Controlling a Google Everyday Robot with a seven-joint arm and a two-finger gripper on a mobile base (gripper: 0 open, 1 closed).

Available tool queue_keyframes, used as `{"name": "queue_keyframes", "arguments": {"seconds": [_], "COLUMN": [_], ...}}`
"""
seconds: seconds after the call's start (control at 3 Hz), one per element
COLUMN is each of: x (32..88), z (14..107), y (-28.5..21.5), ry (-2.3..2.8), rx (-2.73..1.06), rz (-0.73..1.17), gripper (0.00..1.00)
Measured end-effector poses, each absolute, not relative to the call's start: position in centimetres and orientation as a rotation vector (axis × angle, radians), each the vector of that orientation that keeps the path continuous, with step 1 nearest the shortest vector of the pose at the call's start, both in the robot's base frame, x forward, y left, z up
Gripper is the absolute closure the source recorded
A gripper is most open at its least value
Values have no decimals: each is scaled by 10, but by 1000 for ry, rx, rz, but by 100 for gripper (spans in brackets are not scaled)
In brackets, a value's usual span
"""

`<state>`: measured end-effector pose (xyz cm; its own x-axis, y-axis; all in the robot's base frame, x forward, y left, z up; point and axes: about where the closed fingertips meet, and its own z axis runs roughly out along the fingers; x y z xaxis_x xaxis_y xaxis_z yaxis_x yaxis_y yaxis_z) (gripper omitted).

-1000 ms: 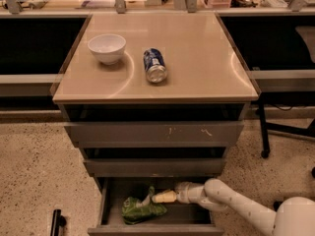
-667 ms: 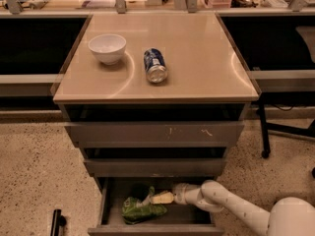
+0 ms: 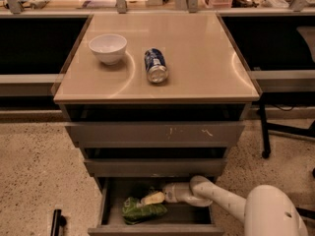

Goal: Pick green rice chip bag from bottom drawer and place on counter

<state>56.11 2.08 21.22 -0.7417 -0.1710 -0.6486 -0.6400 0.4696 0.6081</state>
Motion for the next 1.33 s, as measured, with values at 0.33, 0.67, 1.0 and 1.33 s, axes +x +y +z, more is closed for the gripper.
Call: {"name": "queue_keyframes", "arguments": {"seconds": [0.33,0.67,1.0,1.33], "x": [563,560,559,559], "z": [212,209,193,179], "y": [23,19,17,21], "ry": [2211,2214,2217,2207], "rx": [-679,-647,-605,-584], "rz": [1223,1198,1162,1157], "gripper": [0,0,0,0]}}
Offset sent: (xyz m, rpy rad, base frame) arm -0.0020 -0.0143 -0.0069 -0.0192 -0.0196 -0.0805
